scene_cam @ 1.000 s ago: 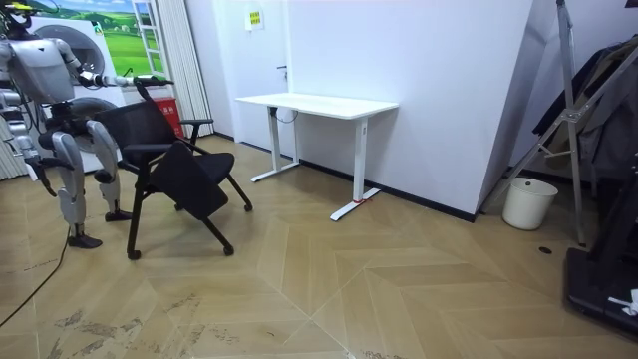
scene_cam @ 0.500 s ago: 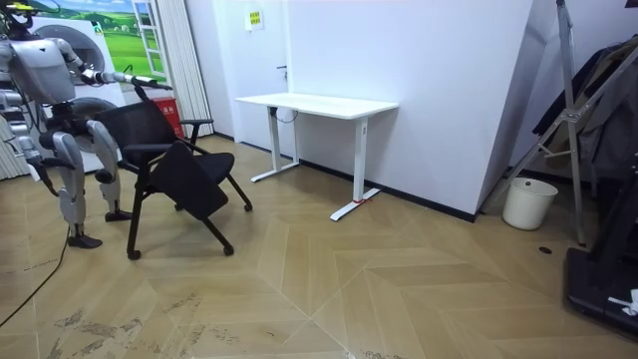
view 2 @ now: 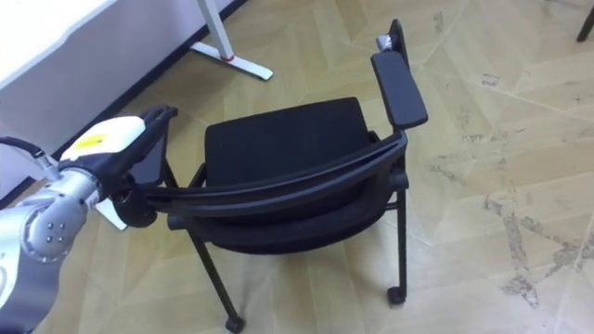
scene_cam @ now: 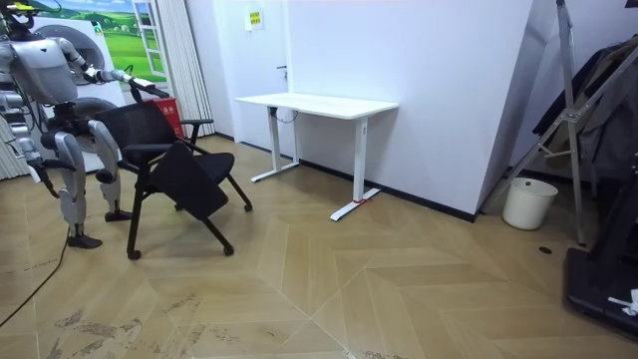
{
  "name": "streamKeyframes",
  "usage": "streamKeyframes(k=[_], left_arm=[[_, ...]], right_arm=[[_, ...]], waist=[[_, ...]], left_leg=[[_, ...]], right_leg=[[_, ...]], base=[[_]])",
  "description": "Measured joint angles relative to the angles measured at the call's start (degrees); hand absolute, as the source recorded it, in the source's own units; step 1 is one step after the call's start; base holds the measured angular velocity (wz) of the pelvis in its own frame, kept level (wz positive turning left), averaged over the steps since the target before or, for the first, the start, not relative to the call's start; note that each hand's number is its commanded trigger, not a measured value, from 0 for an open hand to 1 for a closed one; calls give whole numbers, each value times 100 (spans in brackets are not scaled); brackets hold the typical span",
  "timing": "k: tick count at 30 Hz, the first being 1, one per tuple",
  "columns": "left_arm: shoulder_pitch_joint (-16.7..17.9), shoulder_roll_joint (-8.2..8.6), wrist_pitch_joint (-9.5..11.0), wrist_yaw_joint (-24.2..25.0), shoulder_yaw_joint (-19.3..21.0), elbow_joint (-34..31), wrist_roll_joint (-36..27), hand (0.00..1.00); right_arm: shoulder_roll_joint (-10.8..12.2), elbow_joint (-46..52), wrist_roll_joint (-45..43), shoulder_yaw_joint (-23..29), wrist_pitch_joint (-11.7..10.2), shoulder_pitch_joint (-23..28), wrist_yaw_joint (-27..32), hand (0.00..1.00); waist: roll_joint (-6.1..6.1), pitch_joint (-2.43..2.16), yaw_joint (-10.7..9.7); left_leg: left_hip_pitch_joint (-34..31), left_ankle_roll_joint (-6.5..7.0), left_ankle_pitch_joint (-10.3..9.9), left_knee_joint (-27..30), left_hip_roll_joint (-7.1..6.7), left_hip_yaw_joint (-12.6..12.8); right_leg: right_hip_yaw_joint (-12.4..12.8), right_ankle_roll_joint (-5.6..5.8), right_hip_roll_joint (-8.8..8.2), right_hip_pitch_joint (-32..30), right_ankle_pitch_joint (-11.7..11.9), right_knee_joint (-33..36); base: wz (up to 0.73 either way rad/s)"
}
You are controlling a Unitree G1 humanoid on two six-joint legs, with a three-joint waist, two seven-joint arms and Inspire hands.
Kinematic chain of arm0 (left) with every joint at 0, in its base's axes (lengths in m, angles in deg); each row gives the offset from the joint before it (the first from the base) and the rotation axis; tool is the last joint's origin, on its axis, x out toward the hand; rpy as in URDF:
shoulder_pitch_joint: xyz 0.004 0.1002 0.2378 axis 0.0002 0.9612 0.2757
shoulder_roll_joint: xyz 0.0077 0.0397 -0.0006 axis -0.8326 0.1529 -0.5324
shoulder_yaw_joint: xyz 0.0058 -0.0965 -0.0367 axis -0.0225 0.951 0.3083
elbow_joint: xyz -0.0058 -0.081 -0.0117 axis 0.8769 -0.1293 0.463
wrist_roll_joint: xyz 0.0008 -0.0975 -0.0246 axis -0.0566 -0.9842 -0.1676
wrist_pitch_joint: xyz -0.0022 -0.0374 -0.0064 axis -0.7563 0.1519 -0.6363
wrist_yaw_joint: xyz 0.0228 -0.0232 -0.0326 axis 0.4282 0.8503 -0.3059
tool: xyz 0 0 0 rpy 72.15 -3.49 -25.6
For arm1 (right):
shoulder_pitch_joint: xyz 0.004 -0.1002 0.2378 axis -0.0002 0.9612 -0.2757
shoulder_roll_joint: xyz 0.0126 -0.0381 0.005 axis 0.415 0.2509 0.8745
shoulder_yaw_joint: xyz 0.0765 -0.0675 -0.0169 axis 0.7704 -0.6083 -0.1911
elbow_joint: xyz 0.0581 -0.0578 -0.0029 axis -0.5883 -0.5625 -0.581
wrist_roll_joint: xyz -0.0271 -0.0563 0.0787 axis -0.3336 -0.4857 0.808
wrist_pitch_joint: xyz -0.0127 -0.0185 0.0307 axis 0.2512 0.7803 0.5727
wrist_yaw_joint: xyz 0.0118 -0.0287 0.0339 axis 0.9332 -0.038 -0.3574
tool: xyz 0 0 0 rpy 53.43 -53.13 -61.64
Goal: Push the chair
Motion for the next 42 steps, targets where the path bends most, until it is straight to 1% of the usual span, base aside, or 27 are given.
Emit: streamKeyframes(k=[1, 3, 5, 7, 10, 17, 18, 19, 23, 26, 29, 30, 31, 34, 36, 39, 42], left_arm=[[0, -52, -5, 51, 0, 0, 3, 0], [0, -71, -5, 85, 0, 0, 4, 0], [0, -71, -5, 106, 0, 0, 4, 0], [0, -71, -5, 134, 0, 0, 3, 0], [-7, -72, -3, 226, 0, 0, 1, 0], [-8, -72, -8, 461, -1, -27, -9, 0], [-8, -71, -11, 481, -2, -27, -8, 0], [-9, -70, -9, 486, -1, -27, -18, 0], [-8, -54, -10, 484, -1, -20, -63, 0], [-5, 37, 2, 466, -6, 77, -68, 0], [-5, 136, 86, 286, -52, 551, -188, 0], [-5, 223, 112, 261, -66, 855, -186, 0], [-7, 282, 116, 83, -98, 1058, -154, 0], [-11, 285, 110, -51, -98, 1207, -156, 0], [-11, 295, 106, -152, -101, 1289, -156, 0], [-23, 309, 125, -356, -101, 1512, -117, 0], [-96, 374, 127, -562, -101, 1780, -110, 0]], right_arm=[[0, 0, 0, 0, -3, -7, -18, 0], [0, -1, 2, 0, -6, -7, -33, 0], [0, -5, 1, 0, -5, -5, -36, 0], [-2, -6, 3, -2, -5, -4, -36, 0], [-4, -4, 3, -2, -5, -5, -43, 0], [-5, -10, 44, 0, -5, -12, -48, 0], [-4, -21, 24, 0, -5, -19, -38, 0], [-5, -28, -37, 0, -5, -19, -24, 0], [-19, -18, -147, 0, -4, -3, 28, 0], [-14, -42, -141, -4, -4, 15, 72, 0], [-25, -46, -114, -8, -7, 18, 159, 0], [-24, -47, -87, -11, -9, 30, 197, 0], [-24, -47, -48, -11, -8, 53, 211, 0], [-12, -45, 31, -8, 0, 78, 265, 0], [-7, -33, 31, -5, 8, 65, 269, 0], [-8, 12, 29, -2, 8, 33, 345, 0], [-7, 11, 29, -1, 9, 13, 448, 0]], waist=[[6, 1, -23], [22, 8, -30], [41, 15, -30], [62, 5, -36], [94, 3, -40], [103, 4, -66], [74, 25, -68], [58, 36, -66], [32, 54, -47], [0, 73, -54], [-17, 72, -67], [-37, 82, -74], [-65, 69, -69], [-133, 48, -93], [-162, 44, -142], [-170, 42, -190], [-165, 39, -201]], left_leg=[[2, 0, 0, 0, -1, 0], [2, 0, 0, 0, -2, -1], [1, 0, 0, -1, -2, -1], [1, 0, 0, 0, -2, -4], [0, 1, 0, -1, -3, -4], [-8, 2, -1, 8, -2, -5], [-9, 2, -1, 8, -2, -11], [-9, 2, -1, 9, -2, -23], [-1, 12, -7, 5, -2, -23], [17, 14, -7, 3, -2, -23], [61, 15, -6, 8, 1, 21], [108, 15, -6, 5, 1, 49], [129, 15, -6, 3, 1, 69], [153, 15, -6, -1, 0, 81], [162, 15, -6, -3, 0, 79], [198, 15, -6, -11, 0, 98], [232, 15, -6, -17, 1, 150]], right_leg=[[2, 0, 0, 6, 0, 0], [4, 0, 0, 7, 0, 0], [4, 0, 0, 5, 0, 0], [0, 0, 0, 7, 0, 0], [0, 0, 0, 5, 0, 0], [-21, 0, -2, 5, 0, 7], [-17, 0, -2, 3, 0, 12], [-14, 0, -2, -1, 0, 30], [-11, 1, -5, -68, -1, 89], [7, 1, -5, -63, -1, 94], [55, 1, -4, -46, -1, 100], [102, 3, -2, -21, -3, 96], [148, 7, -1, -15, -6, 89], [192, 8, 0, -6, -6, 83], [204, 8, 2, 10, -6, 81], [243, 8, 5, 34, -6, 79], [261, 8, 4, 54, -6, 77]], base=[[3], [0], [0], [0], [0], [0], [0], [0], [-2], [0], [-9], [-14], [-13], [-6], [0], [-3], [-6]])
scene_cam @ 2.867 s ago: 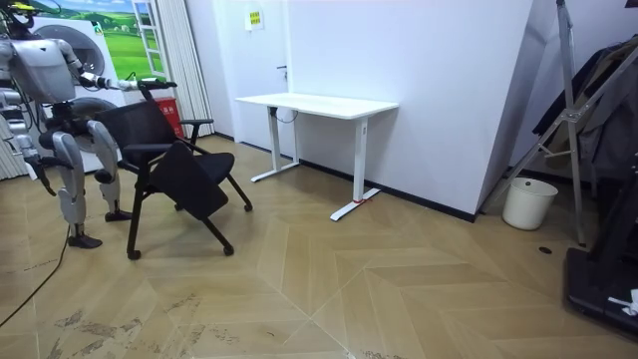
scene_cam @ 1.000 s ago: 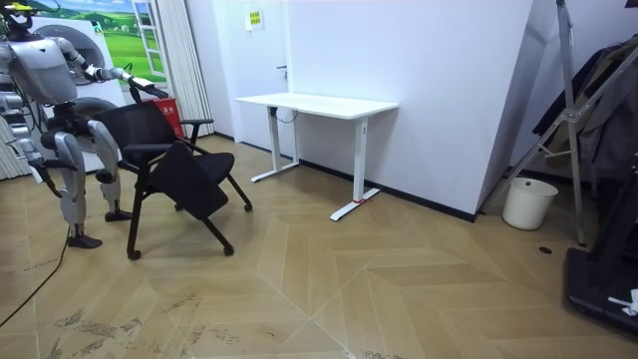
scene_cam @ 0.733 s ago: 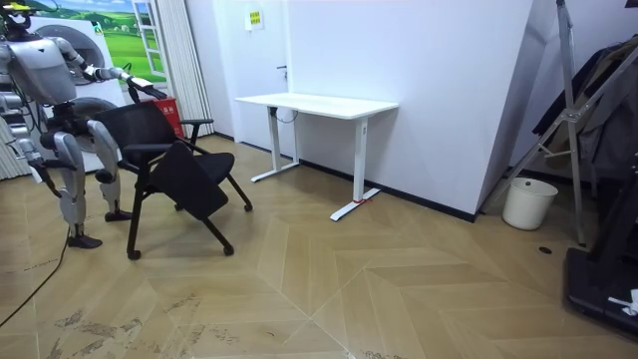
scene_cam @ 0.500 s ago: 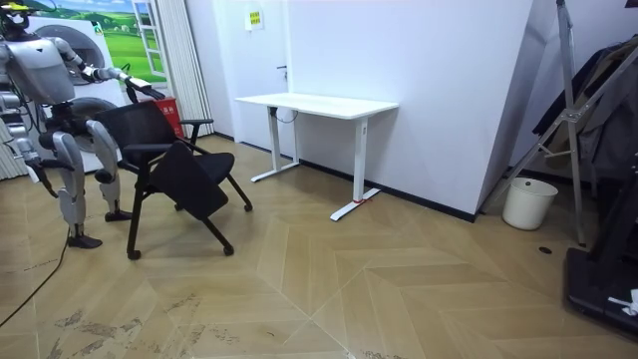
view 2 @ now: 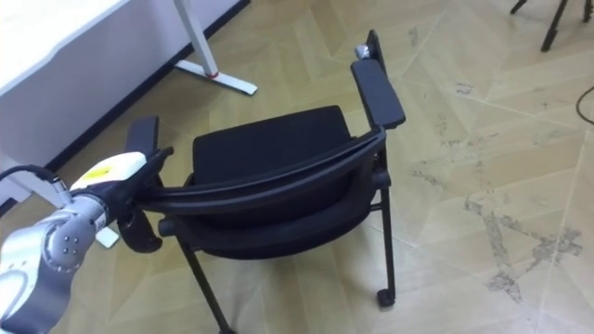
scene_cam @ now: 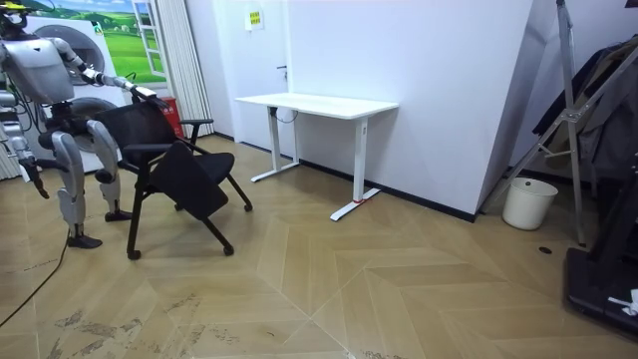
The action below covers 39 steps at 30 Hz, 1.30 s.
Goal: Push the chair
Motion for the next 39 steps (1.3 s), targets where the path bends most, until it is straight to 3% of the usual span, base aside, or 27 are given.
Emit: streamKeyframes(k=[24, 39], left_arm=[[-49, 280, 142, -991, 22, 647, -65, 0], [-87, 322, 152, -1052, 21, 608, -77, 0]], right_arm=[[6, 49, 122, 11, 7, 71, 316, 0], [12, 202, 176, -4, 7, 89, 297, 0]], waist=[[-14, -55, -36], [-92, -45, 3]], left_leg=[[59, 0, 0, -37, 1, 65], [57, 0, 0, -37, 2, 60]], right_leg=[[53, 1, -2, 10, 1, 14], [49, 2, -3, 14, 0, -3]], base=[[0], [0]])
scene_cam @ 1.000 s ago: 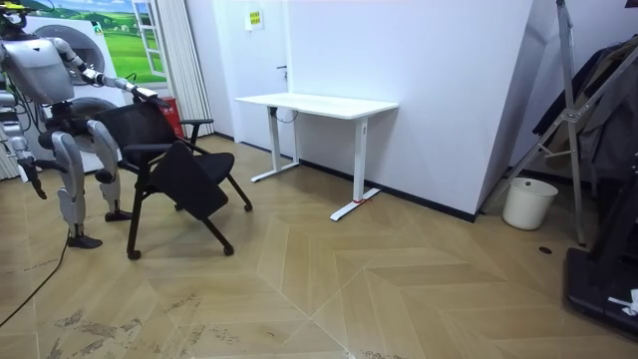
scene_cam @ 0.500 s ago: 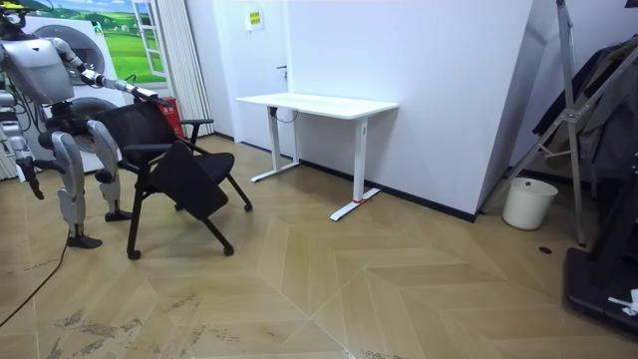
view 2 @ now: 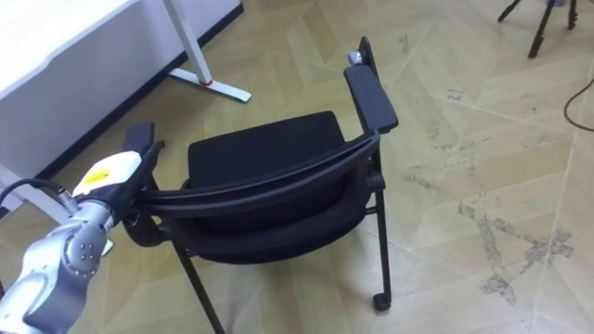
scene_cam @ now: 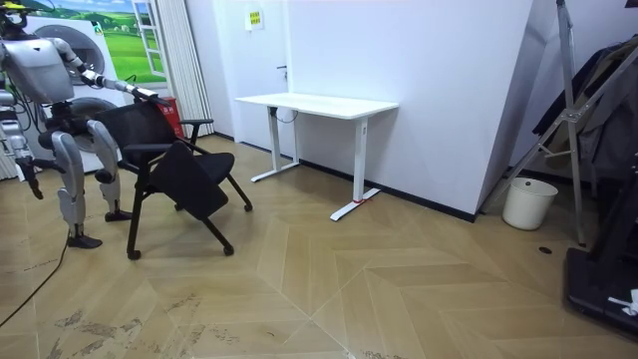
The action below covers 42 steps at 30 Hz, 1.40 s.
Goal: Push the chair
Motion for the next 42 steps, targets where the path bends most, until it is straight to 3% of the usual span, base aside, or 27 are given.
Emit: streamKeyframes(k=[13, 14, 15, 28, 32, 42], left_arm=[[5, -28, -67, 411, -56, -312, -91, 0], [5, -28, -66, 411, -56, -312, -107, 57], [4, -27, -64, 411, -59, -314, -120, 100], [4, -50, -47, 573, -175, -388, -209, 100], [41, -233, 175, 518, -436, -492, -199, 100], [165, -38, 450, 300, -508, -582, -201, 100]], right_arm=[[52, 11, -104, -114, -103, -113, -102, 0], [52, 10, -104, -114, -104, -117, -102, 0], [52, 11, -104, -114, -104, -122, -103, 0], [36, 13, -126, -114, -104, -176, -220, 0], [36, 11, -126, -115, -105, -219, -298, 0], [35, 39, -129, -111, -108, -215, -371, 0]], waist=[[67, -14, -16], [71, -14, -19], [75, -13, -28], [129, 2, -85], [150, 11, -78], [103, 10, -50]], left_leg=[[-58, 0, 0, 8, -4, -36], [-57, 0, 0, 8, -4, -43], [-57, 0, 0, 7, -4, -53], [-56, 16, -10, 0, -8, -48], [-59, 17, -11, 1, -22, -47], [-20, 17, -11, 0, -24, 1]], right_leg=[[-108, -1, 0, 51, 1, -82], [-121, -1, 0, 57, 1, -82], [-142, -1, 0, 69, 1, -83], [-157, -1, 0, 85, 1, -86], [-154, 8, -11, 84, -5, -98], [-81, 11, -13, 84, -7, -93]], base=[[4], [9], [7], [1], [0], [-2]])
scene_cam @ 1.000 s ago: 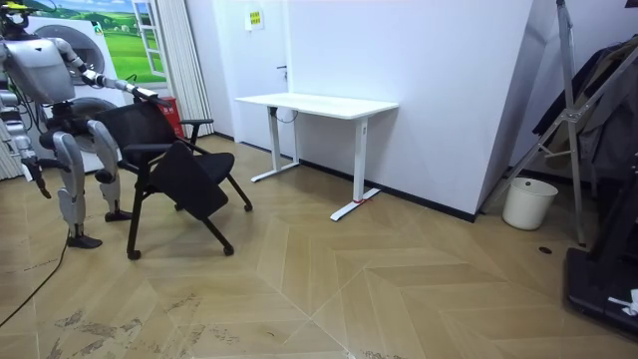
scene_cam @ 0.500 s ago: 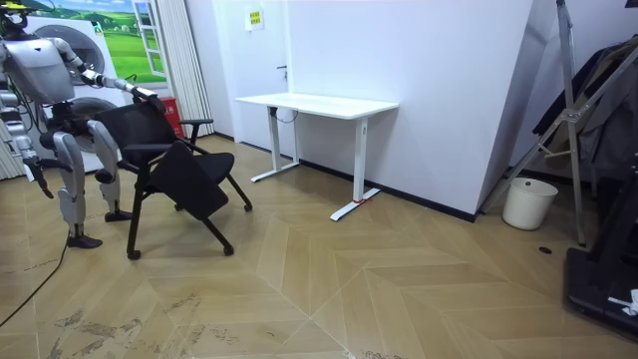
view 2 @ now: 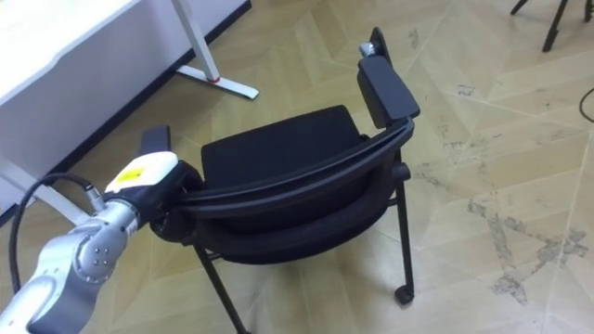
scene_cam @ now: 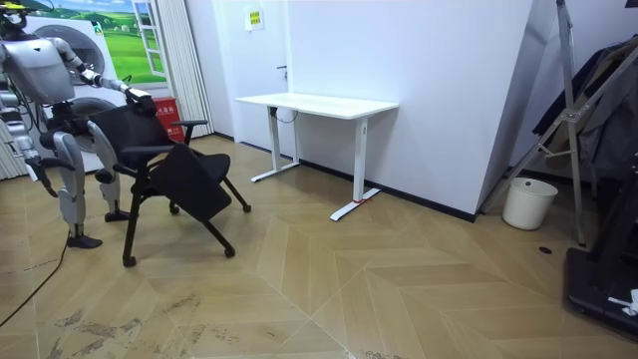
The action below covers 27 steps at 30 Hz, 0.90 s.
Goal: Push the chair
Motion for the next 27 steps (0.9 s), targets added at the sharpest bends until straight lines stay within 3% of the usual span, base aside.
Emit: streamKeyframes(k=[7, 17, 20, 27], left_arm=[[38, -23, 163, -265, 0, 38, 2, 100], [76, -21, 177, -293, 2, 41, 0, 100], [85, -27, 194, -335, 9, 62, -3, 100], [306, -202, 180, -329, 152, -204, -9, 100]], right_arm=[[1, 8, -1, -2, 0, 0, 3, 0], [-3, 177, -149, 116, -15, 87, 33, 0], [-11, 177, -263, 215, -41, 88, 94, 0], [-199, 877, -1012, 683, -41, 279, 683, 0]], waist=[[-166, -5, 47], [-147, -24, 29], [-148, -26, -57], [-241, -21, -114]], left_leg=[[0, 1, -1, 10, 0, 27], [-25, 1, -1, 49, 2, 32], [-26, 1, -1, 48, 2, 31], [-62, 1, -1, 51, 5, 43]], right_leg=[[30, 0, 0, -5, 0, 0], [29, 0, -1, -9, 0, 0], [-6, 0, -2, 0, 0, 7], [103, 9, -5, -134, -7, 106]], base=[[-1], [0], [5], [-7]])
